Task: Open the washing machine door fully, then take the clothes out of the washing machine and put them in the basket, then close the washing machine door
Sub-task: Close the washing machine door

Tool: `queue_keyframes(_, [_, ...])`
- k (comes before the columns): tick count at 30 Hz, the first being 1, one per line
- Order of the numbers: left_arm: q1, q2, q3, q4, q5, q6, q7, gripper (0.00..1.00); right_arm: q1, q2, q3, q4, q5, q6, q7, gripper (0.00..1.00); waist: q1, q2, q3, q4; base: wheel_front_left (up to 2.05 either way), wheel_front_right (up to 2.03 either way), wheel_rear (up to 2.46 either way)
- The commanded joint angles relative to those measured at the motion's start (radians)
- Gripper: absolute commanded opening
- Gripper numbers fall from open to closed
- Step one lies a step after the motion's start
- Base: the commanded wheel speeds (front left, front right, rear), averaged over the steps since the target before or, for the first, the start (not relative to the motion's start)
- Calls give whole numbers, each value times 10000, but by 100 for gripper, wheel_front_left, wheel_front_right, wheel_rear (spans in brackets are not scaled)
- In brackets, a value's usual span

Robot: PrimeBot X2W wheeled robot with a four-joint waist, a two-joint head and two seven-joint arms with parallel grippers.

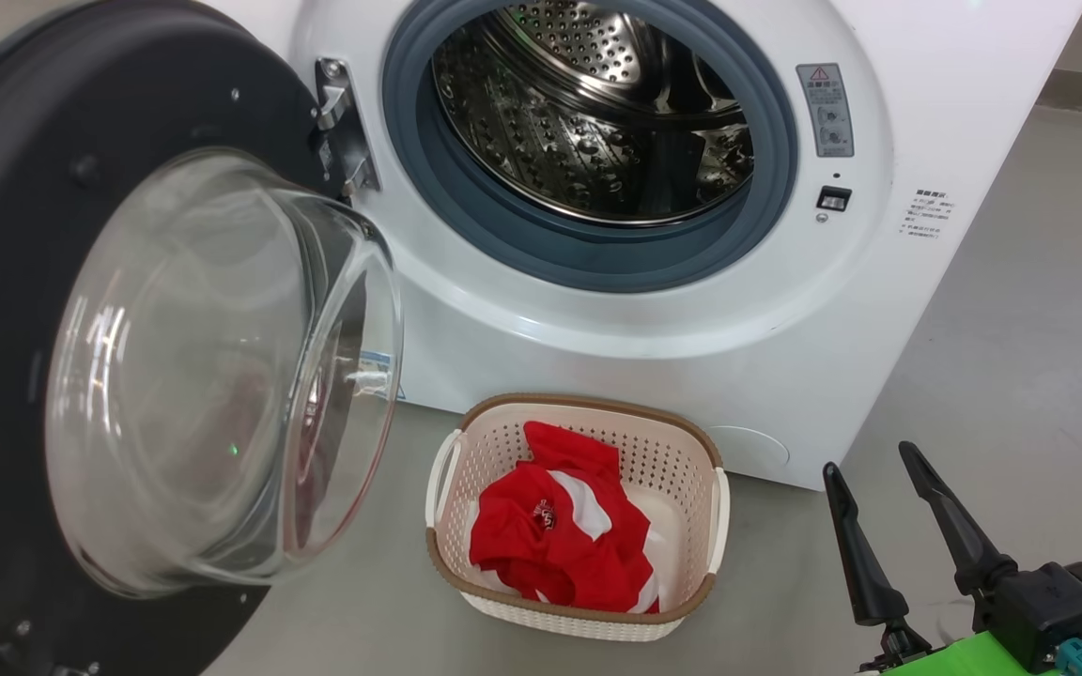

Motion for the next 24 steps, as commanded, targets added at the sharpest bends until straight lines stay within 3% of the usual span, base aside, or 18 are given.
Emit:
queue_keyframes(1, [10,354,223,-466,-76,32,194,0,-142,-131,235,-215,51,48,-102,100,0,-1,-15,-5,0,0,0])
queue_keyframes(24, [699,-1013,-642,-2769,-512,120,701,0,-246,-131,239,-163,95,48,-139,100,0,-1,43,-434,0,0,0])
